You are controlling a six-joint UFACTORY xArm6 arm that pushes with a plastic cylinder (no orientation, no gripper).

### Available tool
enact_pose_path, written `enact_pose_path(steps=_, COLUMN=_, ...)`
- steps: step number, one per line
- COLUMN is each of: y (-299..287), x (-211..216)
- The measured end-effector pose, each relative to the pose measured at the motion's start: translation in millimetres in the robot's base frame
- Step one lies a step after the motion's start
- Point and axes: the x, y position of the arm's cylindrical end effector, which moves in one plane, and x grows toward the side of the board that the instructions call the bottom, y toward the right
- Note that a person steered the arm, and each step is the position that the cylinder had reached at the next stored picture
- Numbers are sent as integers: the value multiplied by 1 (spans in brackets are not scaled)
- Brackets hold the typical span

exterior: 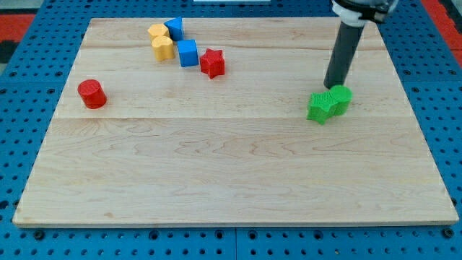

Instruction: Move the green star towards the left bottom corner of the board

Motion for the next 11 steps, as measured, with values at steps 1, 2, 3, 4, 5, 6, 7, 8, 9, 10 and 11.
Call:
enact_pose_path(steps=1, y=-2, x=21)
enact_pose_path(steps=2, y=15, x=9)
enact_pose_path(steps=3, y=-10, x=39)
enact_pose_path(steps=4, y=-77, x=76)
enact_pose_path(steps=5, y=-129, x=76)
enact_pose_path(steps=6, y=-216, x=76)
enact_pose_path(steps=7, y=-252, x=55)
enact_pose_path(steps=8, y=-317, x=72)
enact_pose_path(steps=9, y=-368, x=90)
enact_pose_path(steps=10, y=-378, x=68)
enact_pose_path(steps=11, y=-408, x=54)
